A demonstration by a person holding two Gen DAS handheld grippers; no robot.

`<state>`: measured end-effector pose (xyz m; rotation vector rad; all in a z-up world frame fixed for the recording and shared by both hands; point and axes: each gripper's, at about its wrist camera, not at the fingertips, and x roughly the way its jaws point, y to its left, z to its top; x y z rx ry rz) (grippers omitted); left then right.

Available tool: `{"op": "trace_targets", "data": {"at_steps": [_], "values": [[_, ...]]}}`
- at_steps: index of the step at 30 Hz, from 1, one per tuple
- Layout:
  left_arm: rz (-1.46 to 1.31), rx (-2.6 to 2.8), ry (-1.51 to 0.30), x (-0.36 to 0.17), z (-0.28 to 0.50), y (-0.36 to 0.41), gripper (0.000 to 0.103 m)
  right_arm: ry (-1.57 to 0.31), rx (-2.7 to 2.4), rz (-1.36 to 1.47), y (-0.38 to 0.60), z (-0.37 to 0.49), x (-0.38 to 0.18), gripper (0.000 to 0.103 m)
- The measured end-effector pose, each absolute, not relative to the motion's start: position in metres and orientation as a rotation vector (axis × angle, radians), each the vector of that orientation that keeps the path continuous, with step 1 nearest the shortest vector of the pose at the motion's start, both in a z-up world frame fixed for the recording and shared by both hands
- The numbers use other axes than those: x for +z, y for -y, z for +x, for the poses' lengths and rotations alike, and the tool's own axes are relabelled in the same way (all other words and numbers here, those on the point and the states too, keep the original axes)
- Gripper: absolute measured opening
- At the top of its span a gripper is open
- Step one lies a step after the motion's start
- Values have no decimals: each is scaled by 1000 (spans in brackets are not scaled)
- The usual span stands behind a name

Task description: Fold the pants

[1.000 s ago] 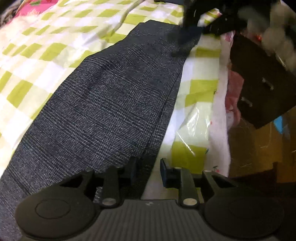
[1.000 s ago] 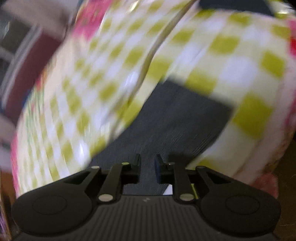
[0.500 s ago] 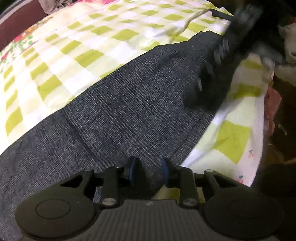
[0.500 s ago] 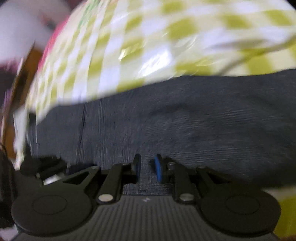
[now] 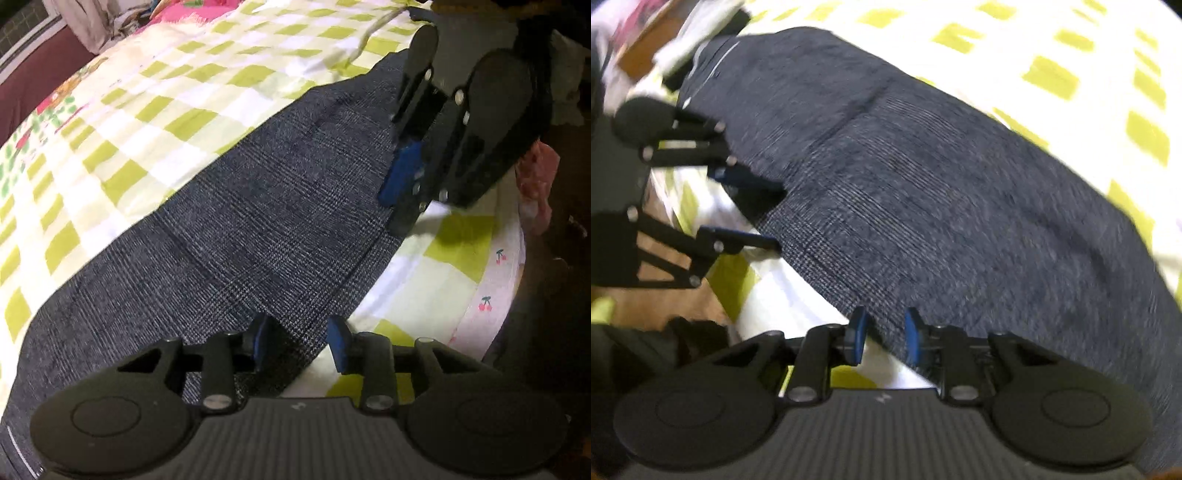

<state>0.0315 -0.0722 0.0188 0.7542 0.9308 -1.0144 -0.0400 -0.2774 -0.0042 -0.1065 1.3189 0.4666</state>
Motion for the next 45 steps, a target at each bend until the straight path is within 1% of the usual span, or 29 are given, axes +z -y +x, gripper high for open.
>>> {"op": "trace_targets", "data": {"at_steps": [1,3,4,6,8,17,22,25,29,30,31,32,36,40,41,42,43,45], "values": [[743,-1008,-932,18,32,71,51,-1302,477,-131,268,-43,-2,25],[738,-1003,-920,18,31,68,51,-1278,492,-164,260,-44,-2,28],[753,-1010,-905,17,30,70,52,-1280,504,-174,257,-46,-4,29],[804,-1031,-853,17,24,71,52,-1272,523,-211,248,-50,-9,33],[838,-1038,-812,15,24,75,54,-1251,545,-260,243,-54,-9,35],[822,-1015,-792,13,33,81,55,-1215,469,-222,245,-55,-3,35],[738,-1004,-816,21,38,77,55,-1173,431,-178,240,-50,-3,36],[729,-990,-825,20,38,73,55,-1150,465,-228,224,-55,-4,35],[667,-956,-854,22,44,72,55,-1121,390,-251,223,-51,-4,32],[657,-950,-853,23,45,72,55,-1117,375,-234,225,-48,-3,28],[653,-949,-846,24,44,71,55,-1116,368,-221,227,-45,-2,16],[655,-953,-834,26,42,69,55,-1119,369,-211,228,-44,-1,14],[710,-1019,-764,31,20,66,57,-1123,350,-109,234,-41,11,12],[740,-971,-763,16,18,77,58,-1159,328,39,247,-33,17,11],[727,-954,-776,14,22,78,56,-1165,325,60,249,-34,18,11],[707,-948,-805,13,28,78,48,-1172,326,74,250,-34,19,10],[690,-955,-833,13,32,77,37,-1177,329,74,250,-35,20,10],[711,-985,-847,14,29,75,29,-1197,340,62,247,-39,17,8]]}}
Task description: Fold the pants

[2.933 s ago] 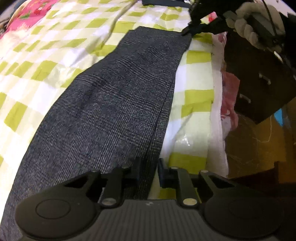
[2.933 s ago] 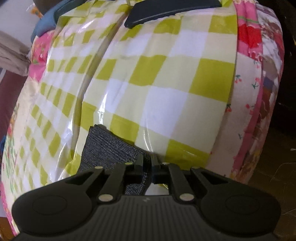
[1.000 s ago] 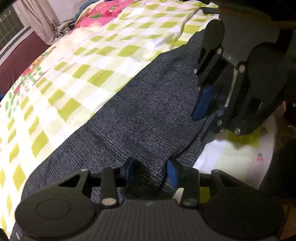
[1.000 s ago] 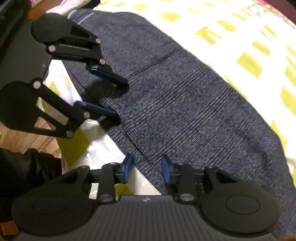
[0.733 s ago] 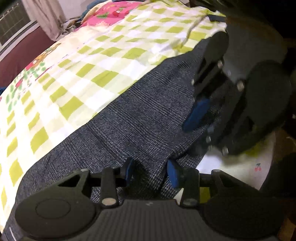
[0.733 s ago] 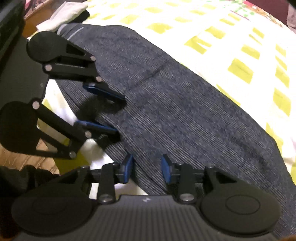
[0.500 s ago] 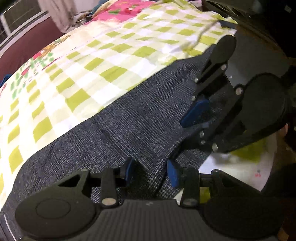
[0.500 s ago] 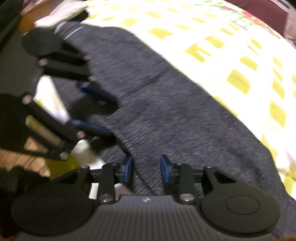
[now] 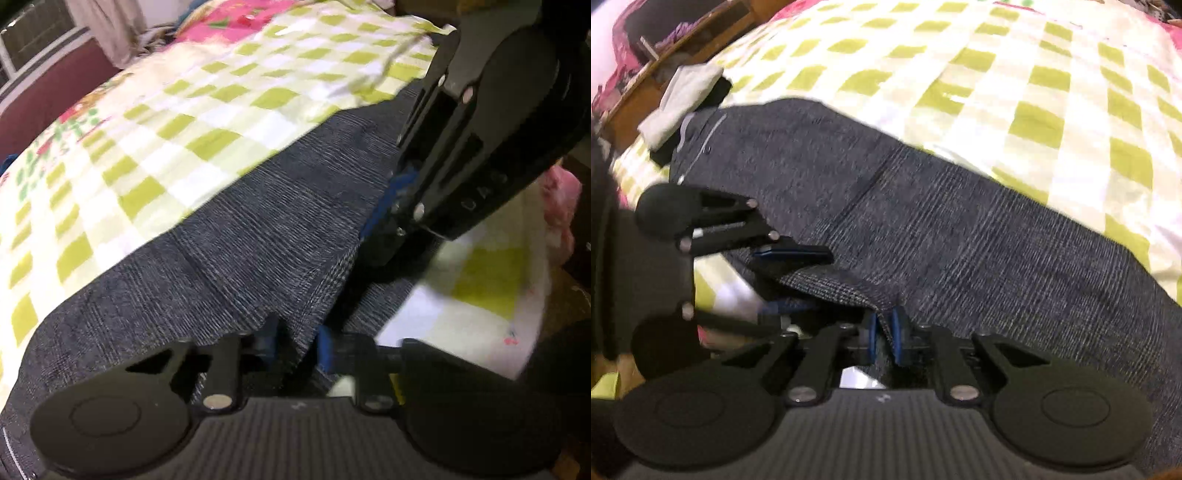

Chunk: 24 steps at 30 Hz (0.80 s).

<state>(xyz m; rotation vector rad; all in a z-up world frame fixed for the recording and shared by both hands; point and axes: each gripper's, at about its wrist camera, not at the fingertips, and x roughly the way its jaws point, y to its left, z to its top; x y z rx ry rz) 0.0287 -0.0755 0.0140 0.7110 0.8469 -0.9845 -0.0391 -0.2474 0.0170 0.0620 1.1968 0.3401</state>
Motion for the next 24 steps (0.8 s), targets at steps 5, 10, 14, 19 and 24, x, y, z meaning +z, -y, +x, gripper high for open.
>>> {"op": "trace_targets", "data": {"at_steps": [5,10,14,19,24], "values": [[724,-1027,-873,15,17,74,19,-1285,351,93,243,-49,-3,1],[765,-1057,-903,9,12,75,19,-1301,337,112,243,-54,-12,1],[747,-1099,-923,18,19,75,19,-1276,230,186,270,-59,6,4],[789,-1153,-949,14,13,83,19,-1188,-123,381,367,-75,26,8],[732,-1179,-911,30,16,105,24,-1094,-466,467,456,-98,27,8]]}}
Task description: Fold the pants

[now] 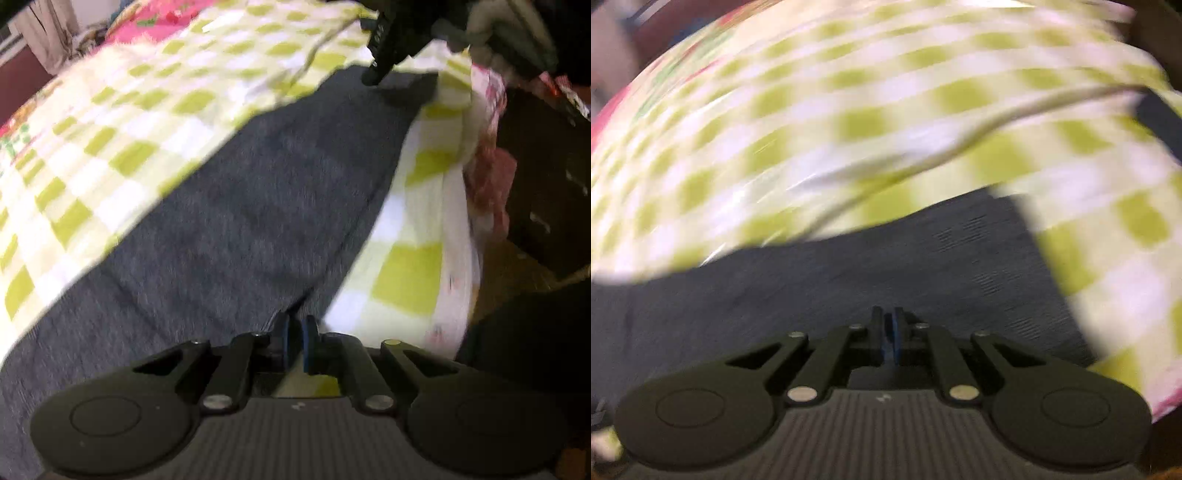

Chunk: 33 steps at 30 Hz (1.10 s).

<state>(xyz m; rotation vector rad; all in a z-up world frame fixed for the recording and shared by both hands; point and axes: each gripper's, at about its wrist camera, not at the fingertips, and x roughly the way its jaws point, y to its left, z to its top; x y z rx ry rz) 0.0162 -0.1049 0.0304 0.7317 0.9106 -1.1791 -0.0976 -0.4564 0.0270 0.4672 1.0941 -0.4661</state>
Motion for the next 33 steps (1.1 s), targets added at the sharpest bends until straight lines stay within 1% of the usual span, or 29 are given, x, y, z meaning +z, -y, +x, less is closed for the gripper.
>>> {"op": "trace_targets", "data": {"at_steps": [2,3,5,6,7,9,12,16,18,19,21,22,23,27,30,31,33], "values": [[713,-1174,-900,32,19,119,25,-1042,-548,456,480,-103,29,11],[707,-1171,-896,31,18,126,25,-1028,-578,441,491,-105,29,16],[704,-1179,-874,29,20,144,26,-1022,-586,425,508,-101,23,45],[703,-1184,-860,29,21,150,27,-1029,-571,416,515,-96,18,49],[696,-1190,-846,30,22,158,27,-1035,-558,405,522,-91,12,48],[691,-1195,-835,31,25,169,33,-1054,-527,397,535,-86,1,48],[703,-1189,-838,26,30,185,33,-1070,-497,387,541,-81,-9,48],[715,-1193,-846,22,32,196,34,-1048,-443,392,543,-83,-6,48],[730,-1194,-848,21,32,201,35,-1081,-402,400,546,-79,-8,31],[733,-1194,-850,21,32,203,35,-1090,-392,395,545,-79,-5,20],[739,-1191,-853,21,32,205,35,-1075,-381,401,545,-82,4,19],[742,-1188,-856,20,33,206,36,-1058,-375,404,544,-84,11,15],[744,-1185,-862,19,34,207,36,-1042,-369,397,543,-86,19,13],[757,-1179,-878,16,34,211,40,-975,-355,403,542,-84,39,11],[762,-1177,-890,12,34,213,41,-962,-352,418,547,-78,34,11],[768,-1176,-892,10,33,213,42,-977,-351,435,550,-75,27,11],[771,-1173,-897,9,34,215,43,-1066,-352,461,557,-68,4,12]]}}
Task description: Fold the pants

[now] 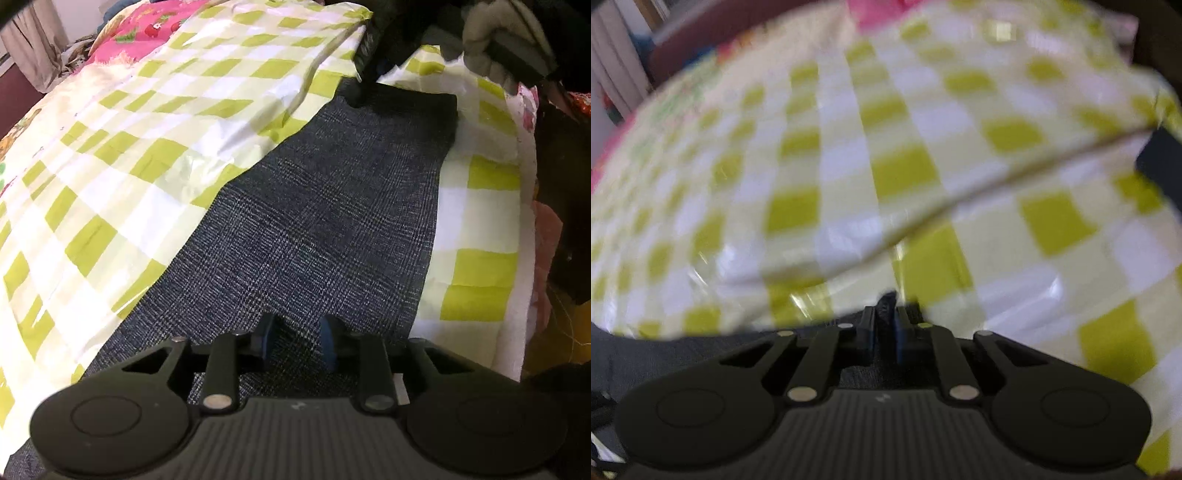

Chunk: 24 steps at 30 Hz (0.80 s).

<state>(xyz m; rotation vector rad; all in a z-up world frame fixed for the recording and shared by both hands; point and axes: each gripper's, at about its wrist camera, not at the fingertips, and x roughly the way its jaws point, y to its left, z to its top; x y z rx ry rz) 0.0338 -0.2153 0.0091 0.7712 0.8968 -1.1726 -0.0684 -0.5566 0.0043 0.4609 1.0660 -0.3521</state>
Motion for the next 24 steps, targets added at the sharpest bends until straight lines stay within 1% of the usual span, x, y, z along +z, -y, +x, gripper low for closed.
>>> {"op": "trace_targets", "data": {"at_steps": [2,3,4,5,6,7,10,14,18,19,22,24], "values": [[766,-1167,-905,9,34,214,45,-1109,-370,446,560,-67,-9,14],[765,-1166,-908,8,34,214,45,-1103,-361,448,562,-68,-8,16],[765,-1166,-911,8,34,214,46,-1096,-361,448,562,-69,-6,29],[765,-1165,-911,8,33,213,46,-1088,-365,441,563,-72,-2,43],[766,-1165,-911,8,33,213,46,-1075,-370,433,564,-76,3,48],[764,-1166,-910,9,32,213,46,-1067,-369,430,566,-81,8,50],[753,-1169,-905,12,31,213,46,-1092,-357,486,575,-101,12,50],[751,-1175,-910,11,28,215,46,-1108,-396,691,577,-142,18,51],[769,-1198,-903,9,26,222,46,-1023,-409,963,560,-185,19,52],[777,-1208,-899,9,25,225,46,-1019,-413,990,554,-190,14,50],[808,-1239,-877,9,23,231,46,-1005,-443,1042,539,-197,-4,50],[810,-1255,-868,8,23,234,46,-937,-447,1140,533,-205,-11,50]]}}
